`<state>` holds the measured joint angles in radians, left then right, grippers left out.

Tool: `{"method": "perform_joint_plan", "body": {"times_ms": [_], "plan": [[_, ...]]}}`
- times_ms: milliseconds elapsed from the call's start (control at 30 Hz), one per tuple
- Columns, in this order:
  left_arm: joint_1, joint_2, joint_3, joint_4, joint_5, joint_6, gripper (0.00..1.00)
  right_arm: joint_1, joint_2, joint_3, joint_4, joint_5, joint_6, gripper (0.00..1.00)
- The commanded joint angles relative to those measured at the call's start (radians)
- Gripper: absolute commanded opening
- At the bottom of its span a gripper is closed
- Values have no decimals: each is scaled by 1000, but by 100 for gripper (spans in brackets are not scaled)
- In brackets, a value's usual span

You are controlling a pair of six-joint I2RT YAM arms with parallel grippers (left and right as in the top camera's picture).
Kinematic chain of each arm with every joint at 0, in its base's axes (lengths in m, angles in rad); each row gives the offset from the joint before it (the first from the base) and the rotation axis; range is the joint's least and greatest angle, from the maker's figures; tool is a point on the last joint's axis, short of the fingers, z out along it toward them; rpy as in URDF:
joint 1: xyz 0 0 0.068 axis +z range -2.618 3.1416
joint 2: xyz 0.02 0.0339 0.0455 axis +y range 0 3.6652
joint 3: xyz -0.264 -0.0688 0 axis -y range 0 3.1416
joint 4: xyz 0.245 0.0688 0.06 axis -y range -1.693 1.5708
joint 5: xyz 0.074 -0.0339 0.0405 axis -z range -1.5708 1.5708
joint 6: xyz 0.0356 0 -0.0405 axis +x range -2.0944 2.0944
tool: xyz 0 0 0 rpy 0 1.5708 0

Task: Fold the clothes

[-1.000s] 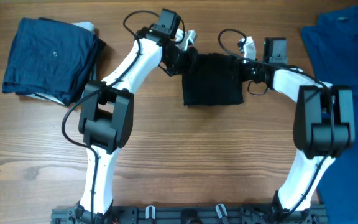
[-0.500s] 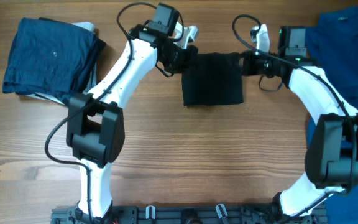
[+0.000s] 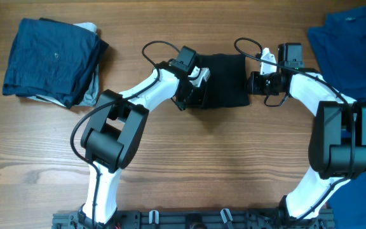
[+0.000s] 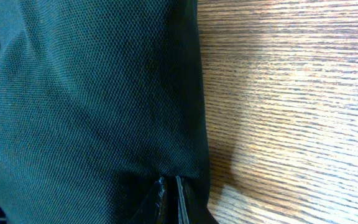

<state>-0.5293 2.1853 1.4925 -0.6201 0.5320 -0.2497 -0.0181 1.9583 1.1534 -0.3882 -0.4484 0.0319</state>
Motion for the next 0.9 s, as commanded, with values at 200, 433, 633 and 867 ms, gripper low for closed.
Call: {"method": "perform_joint_plan", "body": {"times_ms": [200, 433, 633, 867], "plan": [[29, -310, 169, -27, -262, -20, 100, -60, -189, 45, -110, 27, 4, 71], [82, -310, 163, -61, -403, -28, 100, -291, -227, 36, -165, 27, 109, 100], [53, -74, 163, -90, -324, -12, 100, -286, -225, 33, -87, 38, 109, 100], [37, -14, 163, -38, -208, -29, 100, -286, -225, 33, -87, 38, 109, 100]]}}
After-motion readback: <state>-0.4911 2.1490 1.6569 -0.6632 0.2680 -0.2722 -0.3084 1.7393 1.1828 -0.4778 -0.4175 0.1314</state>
